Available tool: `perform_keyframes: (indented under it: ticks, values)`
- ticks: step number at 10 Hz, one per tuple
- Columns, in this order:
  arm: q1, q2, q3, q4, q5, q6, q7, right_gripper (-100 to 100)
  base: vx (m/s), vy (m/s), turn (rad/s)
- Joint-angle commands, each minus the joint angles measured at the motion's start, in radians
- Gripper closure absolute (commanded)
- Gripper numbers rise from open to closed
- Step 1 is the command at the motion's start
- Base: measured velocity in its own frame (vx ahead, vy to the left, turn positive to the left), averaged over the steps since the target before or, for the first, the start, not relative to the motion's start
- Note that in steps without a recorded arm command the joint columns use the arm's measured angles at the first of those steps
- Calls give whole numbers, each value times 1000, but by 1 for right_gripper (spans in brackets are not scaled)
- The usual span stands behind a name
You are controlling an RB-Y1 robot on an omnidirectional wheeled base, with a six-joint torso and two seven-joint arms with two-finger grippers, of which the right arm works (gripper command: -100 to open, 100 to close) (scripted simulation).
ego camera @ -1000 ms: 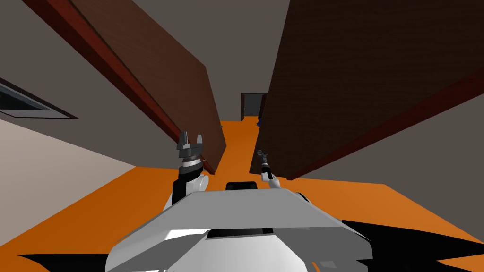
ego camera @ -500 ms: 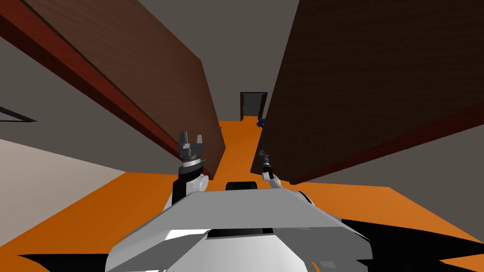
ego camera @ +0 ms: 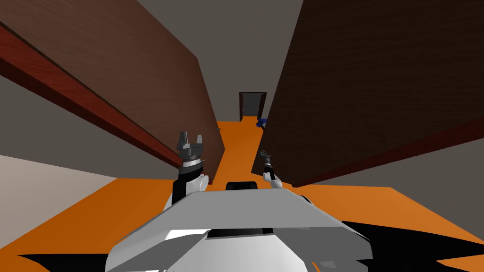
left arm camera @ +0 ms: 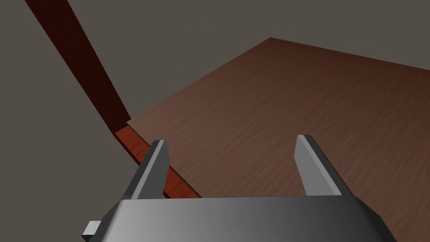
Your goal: Push the door open
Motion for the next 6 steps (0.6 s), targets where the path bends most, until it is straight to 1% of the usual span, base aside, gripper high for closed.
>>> perform_keyframes:
  ticks: [1, 2, 4, 5, 6]
  values:
    - [-22, -18, -17, 37, -9, -28, 1, 100, 140, 19, -27]
    - [-21, -22, -33, 38, -19, -28, 7, 100, 142, 48, -40]
    - [-19, -27, -53, 40, -32, -27, 14, 100, 197, 47, -56]
    - [-19, -27, -53, 40, -32, -27, 14, 100, 134, 27, -30]
    - [-19, -27, -53, 40, -32, -27, 14, 100, 62, 9, -14]
